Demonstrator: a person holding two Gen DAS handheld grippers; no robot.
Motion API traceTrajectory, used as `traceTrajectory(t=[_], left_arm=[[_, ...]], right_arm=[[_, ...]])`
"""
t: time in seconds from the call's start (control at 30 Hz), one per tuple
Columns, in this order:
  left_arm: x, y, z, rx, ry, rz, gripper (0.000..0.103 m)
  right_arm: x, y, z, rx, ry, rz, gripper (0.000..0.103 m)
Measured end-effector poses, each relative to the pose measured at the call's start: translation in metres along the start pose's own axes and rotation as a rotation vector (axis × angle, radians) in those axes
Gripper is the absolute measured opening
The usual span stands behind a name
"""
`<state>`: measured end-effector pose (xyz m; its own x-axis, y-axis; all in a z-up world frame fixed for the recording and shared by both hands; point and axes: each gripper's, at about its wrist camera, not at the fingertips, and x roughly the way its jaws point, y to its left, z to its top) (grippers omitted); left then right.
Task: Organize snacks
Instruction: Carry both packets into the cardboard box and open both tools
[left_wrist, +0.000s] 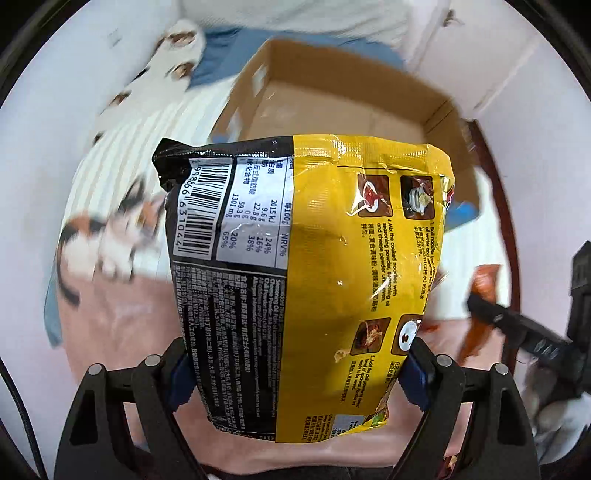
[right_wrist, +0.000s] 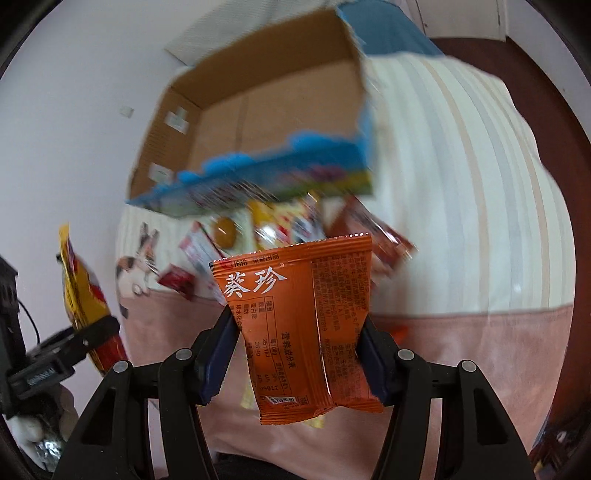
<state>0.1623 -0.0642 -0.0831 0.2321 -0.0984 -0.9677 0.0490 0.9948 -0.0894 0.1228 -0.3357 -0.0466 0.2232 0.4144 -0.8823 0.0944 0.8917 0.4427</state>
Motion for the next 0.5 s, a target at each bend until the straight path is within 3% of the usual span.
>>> traceTrajectory(t=[0.23, 0.5], left_arm=[[-0.001, -0.018, 0.114, 0.084, -0.008, -0.040, 0.088], [0.066, -0.014, 0.232, 0.132, 0.102, -0.099, 0.088]], right_arm=[[0.000, 0.055, 0.067, 0.027, -0.087, -0.013, 0.063], [0.036, 0.073, 0.177, 0.066, -0.151, -0.078, 0.063]])
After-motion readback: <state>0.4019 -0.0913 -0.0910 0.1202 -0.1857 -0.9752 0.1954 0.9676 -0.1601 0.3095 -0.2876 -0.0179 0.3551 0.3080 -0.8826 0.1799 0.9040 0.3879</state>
